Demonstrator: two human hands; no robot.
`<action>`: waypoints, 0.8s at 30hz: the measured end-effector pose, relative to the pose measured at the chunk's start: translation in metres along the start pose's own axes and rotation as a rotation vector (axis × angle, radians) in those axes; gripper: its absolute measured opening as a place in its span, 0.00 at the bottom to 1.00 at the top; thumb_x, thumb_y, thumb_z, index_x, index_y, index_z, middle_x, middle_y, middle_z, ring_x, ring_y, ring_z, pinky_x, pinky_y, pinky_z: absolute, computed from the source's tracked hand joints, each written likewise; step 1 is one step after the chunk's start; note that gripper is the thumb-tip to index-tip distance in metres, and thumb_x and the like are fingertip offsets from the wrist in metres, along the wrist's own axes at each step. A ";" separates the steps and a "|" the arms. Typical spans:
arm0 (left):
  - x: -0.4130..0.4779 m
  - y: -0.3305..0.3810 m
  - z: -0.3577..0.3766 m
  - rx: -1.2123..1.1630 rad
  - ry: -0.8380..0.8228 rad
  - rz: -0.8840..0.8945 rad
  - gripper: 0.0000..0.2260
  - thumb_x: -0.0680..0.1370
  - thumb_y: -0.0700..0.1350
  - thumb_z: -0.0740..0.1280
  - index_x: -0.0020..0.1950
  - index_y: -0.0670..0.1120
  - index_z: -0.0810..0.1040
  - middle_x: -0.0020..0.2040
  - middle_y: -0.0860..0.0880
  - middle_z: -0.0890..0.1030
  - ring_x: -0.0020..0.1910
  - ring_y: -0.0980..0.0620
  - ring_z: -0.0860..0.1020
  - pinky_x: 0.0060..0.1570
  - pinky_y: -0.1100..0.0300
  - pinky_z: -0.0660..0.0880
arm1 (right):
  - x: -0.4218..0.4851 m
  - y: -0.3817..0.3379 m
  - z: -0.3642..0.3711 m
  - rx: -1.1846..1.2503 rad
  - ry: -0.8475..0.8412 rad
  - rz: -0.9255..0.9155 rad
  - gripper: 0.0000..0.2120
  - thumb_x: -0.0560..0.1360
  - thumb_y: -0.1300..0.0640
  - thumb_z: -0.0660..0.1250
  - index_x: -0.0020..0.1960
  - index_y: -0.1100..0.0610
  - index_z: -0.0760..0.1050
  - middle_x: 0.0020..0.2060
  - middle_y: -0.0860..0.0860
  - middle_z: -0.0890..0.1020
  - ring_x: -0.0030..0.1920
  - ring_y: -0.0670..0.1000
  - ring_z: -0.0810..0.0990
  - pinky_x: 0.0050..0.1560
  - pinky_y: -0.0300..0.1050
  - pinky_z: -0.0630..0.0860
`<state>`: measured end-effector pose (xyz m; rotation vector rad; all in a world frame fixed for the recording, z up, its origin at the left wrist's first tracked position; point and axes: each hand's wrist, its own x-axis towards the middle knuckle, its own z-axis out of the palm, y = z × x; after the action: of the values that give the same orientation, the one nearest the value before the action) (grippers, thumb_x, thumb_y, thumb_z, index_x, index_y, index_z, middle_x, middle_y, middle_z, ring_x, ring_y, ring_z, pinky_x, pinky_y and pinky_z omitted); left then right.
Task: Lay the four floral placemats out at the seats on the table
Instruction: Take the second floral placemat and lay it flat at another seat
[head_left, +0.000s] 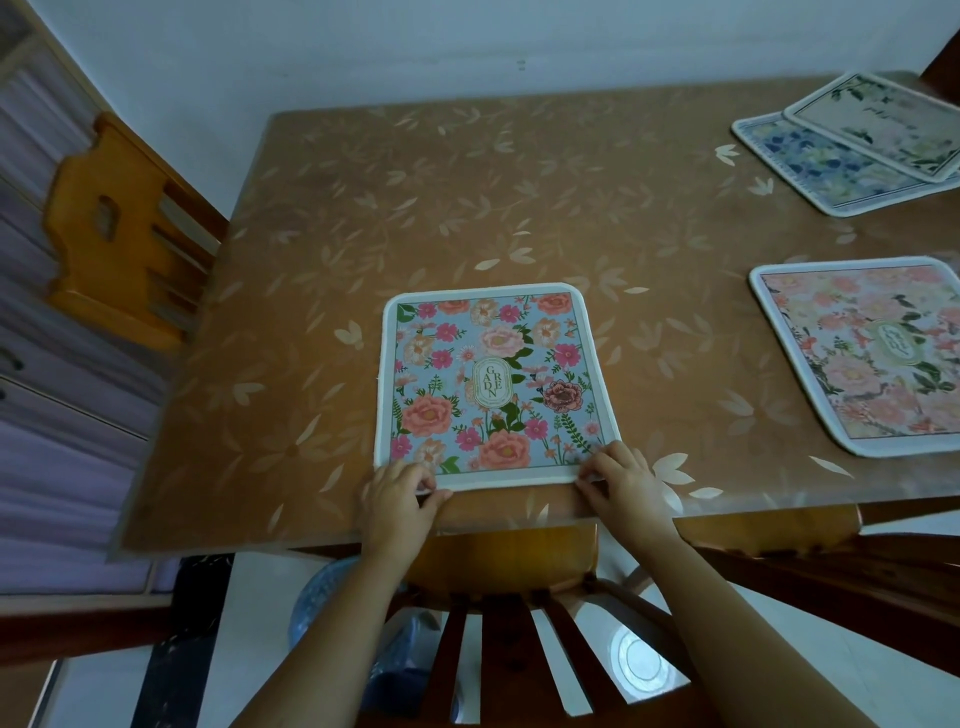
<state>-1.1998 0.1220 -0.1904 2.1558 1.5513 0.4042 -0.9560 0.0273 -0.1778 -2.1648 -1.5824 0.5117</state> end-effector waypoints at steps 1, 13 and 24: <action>0.000 0.000 0.000 0.000 -0.001 -0.001 0.09 0.69 0.48 0.73 0.38 0.47 0.74 0.41 0.52 0.75 0.45 0.49 0.72 0.43 0.56 0.63 | 0.000 0.000 0.000 -0.007 0.003 0.002 0.06 0.71 0.60 0.69 0.46 0.60 0.76 0.49 0.56 0.76 0.50 0.56 0.72 0.49 0.50 0.72; -0.005 -0.001 0.004 0.059 0.054 0.029 0.15 0.70 0.51 0.71 0.53 0.47 0.77 0.57 0.46 0.74 0.61 0.45 0.69 0.56 0.48 0.67 | -0.001 0.000 0.006 -0.101 0.050 0.022 0.19 0.70 0.50 0.70 0.58 0.55 0.76 0.60 0.57 0.74 0.62 0.60 0.69 0.63 0.64 0.65; 0.047 0.009 0.035 0.397 -0.135 0.042 0.28 0.74 0.65 0.41 0.72 0.58 0.41 0.75 0.48 0.42 0.72 0.42 0.37 0.67 0.37 0.43 | 0.065 -0.032 0.052 -0.401 -0.167 0.038 0.33 0.68 0.29 0.33 0.69 0.39 0.29 0.72 0.50 0.34 0.70 0.60 0.30 0.67 0.68 0.38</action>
<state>-1.1608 0.1575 -0.2167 2.4530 1.6180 -0.0453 -0.9897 0.1034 -0.2088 -2.5027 -1.8689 0.4236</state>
